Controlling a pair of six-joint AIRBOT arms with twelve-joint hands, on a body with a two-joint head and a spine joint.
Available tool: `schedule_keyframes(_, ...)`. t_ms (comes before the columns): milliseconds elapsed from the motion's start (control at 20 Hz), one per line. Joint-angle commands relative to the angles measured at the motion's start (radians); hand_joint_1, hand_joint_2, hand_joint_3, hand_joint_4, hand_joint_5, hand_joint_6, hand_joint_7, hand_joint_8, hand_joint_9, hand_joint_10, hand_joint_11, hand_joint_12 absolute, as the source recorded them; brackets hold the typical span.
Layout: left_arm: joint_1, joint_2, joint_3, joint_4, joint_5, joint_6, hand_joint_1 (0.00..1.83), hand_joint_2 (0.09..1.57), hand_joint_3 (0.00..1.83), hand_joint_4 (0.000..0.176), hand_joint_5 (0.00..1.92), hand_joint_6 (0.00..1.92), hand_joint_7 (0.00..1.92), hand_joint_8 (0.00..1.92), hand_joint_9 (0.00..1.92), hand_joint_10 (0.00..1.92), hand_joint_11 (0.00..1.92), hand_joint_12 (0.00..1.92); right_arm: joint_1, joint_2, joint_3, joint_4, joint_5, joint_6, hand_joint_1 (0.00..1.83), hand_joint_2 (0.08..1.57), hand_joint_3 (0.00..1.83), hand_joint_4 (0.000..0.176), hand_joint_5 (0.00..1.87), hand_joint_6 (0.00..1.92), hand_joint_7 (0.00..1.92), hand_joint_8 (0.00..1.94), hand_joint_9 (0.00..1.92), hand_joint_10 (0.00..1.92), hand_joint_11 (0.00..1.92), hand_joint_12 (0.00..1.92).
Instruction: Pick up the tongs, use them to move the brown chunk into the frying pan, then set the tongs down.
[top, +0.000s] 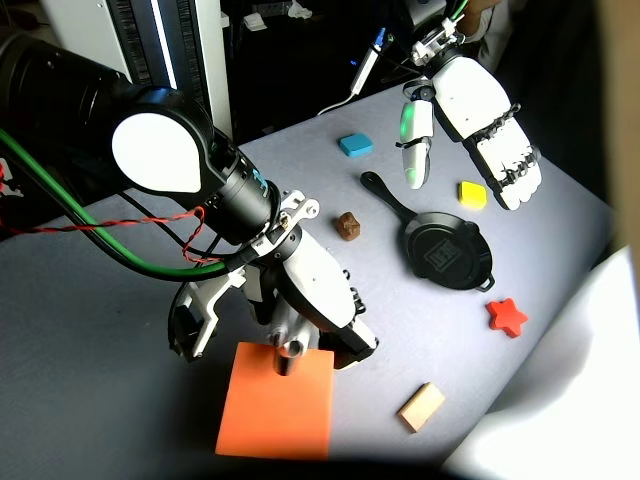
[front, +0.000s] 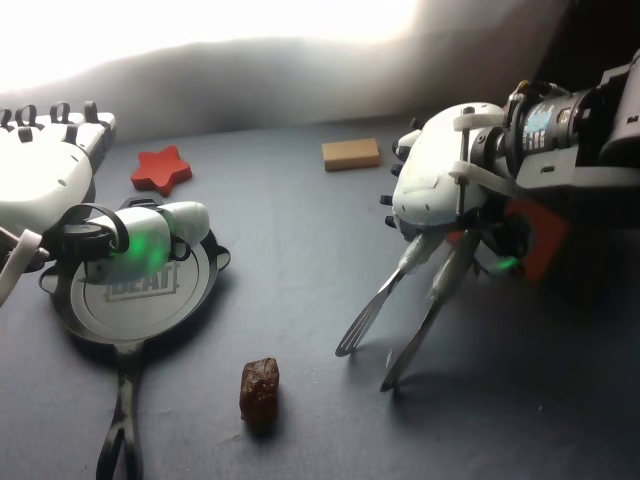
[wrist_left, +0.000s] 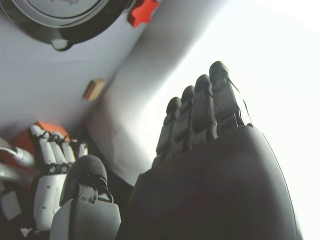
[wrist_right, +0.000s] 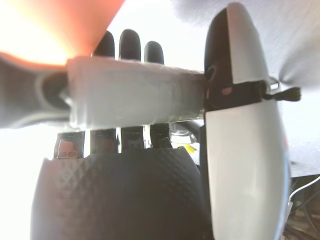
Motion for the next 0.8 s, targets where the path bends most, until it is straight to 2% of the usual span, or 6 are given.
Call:
schedule_keyframes(0,0.0,0.003,0.0,0.093,-0.072,-0.006,0.0,1.16,0.0,0.0,0.0,0.0,0.01,0.0,0.02,0.0,0.0,0.08,0.023,0.007,-0.006,-0.026,0.054,0.003,1.07,1.11,0.03,0.0,0.74,0.29,0.87,0.07,0.6,0.62,0.18,1.56)
schedule_keyframes(50,0.001,0.003,0.0,0.094,-0.072,-0.006,0.0,1.17,0.0,0.0,0.0,0.0,0.0,0.0,0.0,0.0,0.0,0.0,0.03,0.01,-0.01,-0.026,0.051,0.008,1.05,1.13,0.03,0.0,0.78,0.29,0.91,0.07,0.64,0.61,0.26,1.5)
schedule_keyframes(400,0.004,0.003,-0.001,0.094,-0.073,-0.006,0.0,1.15,0.0,0.0,0.0,0.0,0.0,0.0,0.0,0.0,0.02,0.01,0.101,0.051,-0.092,-0.029,0.015,0.065,1.03,1.17,0.02,0.0,0.9,0.2,1.02,0.04,0.78,0.56,0.41,1.42)
schedule_keyframes(450,0.005,0.003,-0.001,0.094,-0.078,-0.006,0.0,1.15,0.0,0.0,0.0,0.0,0.0,0.0,0.0,0.0,0.01,0.01,0.115,0.06,-0.108,-0.03,0.003,0.092,1.09,1.18,0.04,0.0,0.83,1.01,1.04,0.03,0.79,0.55,0.43,1.42)
schedule_keyframes(500,0.007,0.004,-0.001,0.094,-0.082,-0.006,0.0,1.15,0.0,0.0,0.0,0.0,0.0,0.0,0.0,0.0,0.01,0.01,0.125,0.069,-0.123,-0.037,-0.004,0.119,1.09,1.22,0.02,0.0,0.77,1.25,1.04,0.03,0.79,0.56,0.42,1.44)
schedule_keyframes(750,0.009,0.005,0.0,0.094,-0.092,-0.006,0.0,1.15,0.0,0.0,0.0,0.0,0.0,0.0,0.0,0.0,0.02,0.02,0.118,0.121,-0.276,-0.51,-0.075,0.55,1.08,1.24,0.0,0.0,0.74,1.33,1.05,0.03,0.78,0.58,0.42,1.45)
